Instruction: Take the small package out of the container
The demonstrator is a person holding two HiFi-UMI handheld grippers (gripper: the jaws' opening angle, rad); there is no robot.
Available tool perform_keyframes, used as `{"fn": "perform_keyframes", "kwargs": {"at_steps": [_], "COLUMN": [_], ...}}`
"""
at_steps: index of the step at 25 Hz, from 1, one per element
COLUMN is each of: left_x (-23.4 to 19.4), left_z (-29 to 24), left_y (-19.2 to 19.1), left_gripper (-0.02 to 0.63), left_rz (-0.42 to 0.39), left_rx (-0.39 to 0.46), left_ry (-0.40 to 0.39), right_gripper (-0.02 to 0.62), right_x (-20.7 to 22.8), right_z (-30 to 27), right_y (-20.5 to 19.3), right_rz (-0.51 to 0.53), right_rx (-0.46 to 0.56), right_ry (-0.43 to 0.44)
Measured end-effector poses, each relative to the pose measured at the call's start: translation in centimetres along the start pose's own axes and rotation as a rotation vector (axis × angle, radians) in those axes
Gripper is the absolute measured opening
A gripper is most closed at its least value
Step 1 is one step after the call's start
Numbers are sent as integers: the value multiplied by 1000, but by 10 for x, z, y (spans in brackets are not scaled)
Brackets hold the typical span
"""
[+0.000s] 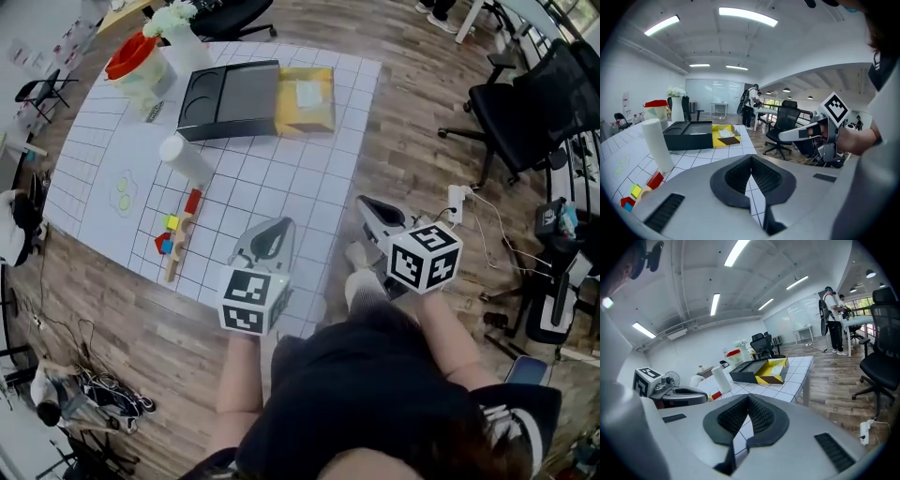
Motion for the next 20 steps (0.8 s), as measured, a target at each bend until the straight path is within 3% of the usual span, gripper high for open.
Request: {"fn": "perform_keyframes", "kwargs": {"at_steps": [5,8,10,15,20], "left_x": [-11,-17,-21,-38,-64], "left_z": [-35,-59,-75,-117,-154], "left_y": [28,44,54,66,81], "left_gripper": [28,96,108,177,183], "left_rz": [-43,-76,-92,-121,-134], "left_rx": [-7,-21,-30,-112,-156], "left_ry": [37,43,46,19,36], "right_gripper": [14,14,14,14,14], "right_x": [25,38,47,70,90], "right_z": [-35,-52,-63,-86,-104], "right_y": [17,23,28,43,58], "right_rz": [13,16,18,22,27], "right_rx": [-49,-73,-87,-109,-121], "right_ry": [78,116,134,154,169]}}
Point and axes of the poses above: the fingertips, and each gripper's own axes: z backward along the fingers, x to its right, y out of its top, the point moved 3 cm from there along z, backward along the fingers, and after that the axes turned 10 degrees about -y, right-handed, at the moved point
